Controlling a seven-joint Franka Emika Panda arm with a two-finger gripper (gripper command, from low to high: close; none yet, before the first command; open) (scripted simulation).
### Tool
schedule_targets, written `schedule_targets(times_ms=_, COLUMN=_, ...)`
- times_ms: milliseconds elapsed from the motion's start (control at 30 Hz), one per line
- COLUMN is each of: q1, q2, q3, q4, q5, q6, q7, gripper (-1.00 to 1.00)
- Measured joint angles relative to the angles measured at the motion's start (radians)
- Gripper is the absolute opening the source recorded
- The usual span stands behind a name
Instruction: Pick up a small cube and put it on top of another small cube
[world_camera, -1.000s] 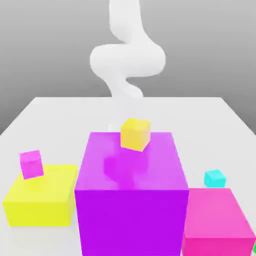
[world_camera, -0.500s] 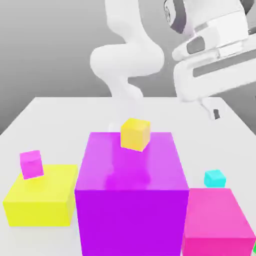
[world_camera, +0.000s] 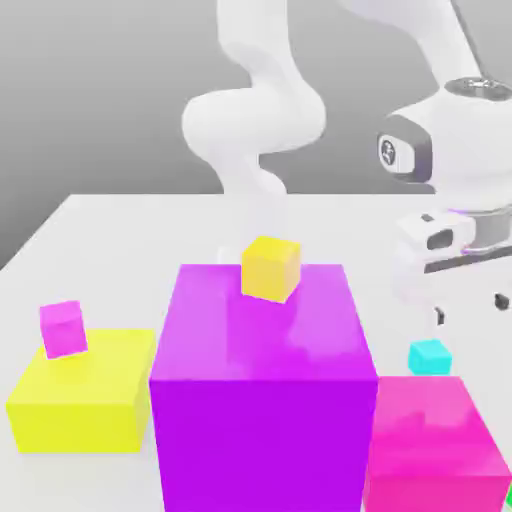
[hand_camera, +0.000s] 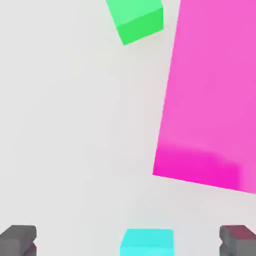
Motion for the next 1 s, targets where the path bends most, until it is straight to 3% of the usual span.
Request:
schedule_targets(times_ms=133, q1=0.041, q2=0.063, q3=-0.009, q4=-0.052, q5=-0.201, q6=0.059, q7=0.199, gripper=0.00)
schedule_targets(times_ms=267, q1=0.051, q2=0.129, q3=-0.051, q4=-0.046, q5=-0.341, q6=0.114, q7=0.307, gripper=0.00)
schedule_targets(times_ms=433, q1=0.117, q2=0.223, q3=-0.147, q4=-0.023, q5=-0.465, q6=0.185, q7=0.396, gripper=0.00)
schedule_targets(times_ms=600, q1=0.196, q2=0.323, q3=-0.237, q4=-0.006, q5=-0.522, q6=0.262, q7=0.447, gripper=0.00)
schedule_targets(times_ms=633, q1=0.207, q2=0.339, q3=-0.249, q4=-0.004, q5=-0.526, q6=0.275, q7=0.452, gripper=-1.00)
schedule_targets(times_ms=867, q1=0.209, q2=0.341, q3=-0.251, q4=-0.004, q5=-0.529, q6=0.278, q7=0.455, gripper=-1.00)
schedule_targets(times_ms=1000, q1=0.167, q2=0.273, q3=-0.203, q4=-0.013, q5=-0.498, q6=0.226, q7=0.424, gripper=-1.00)
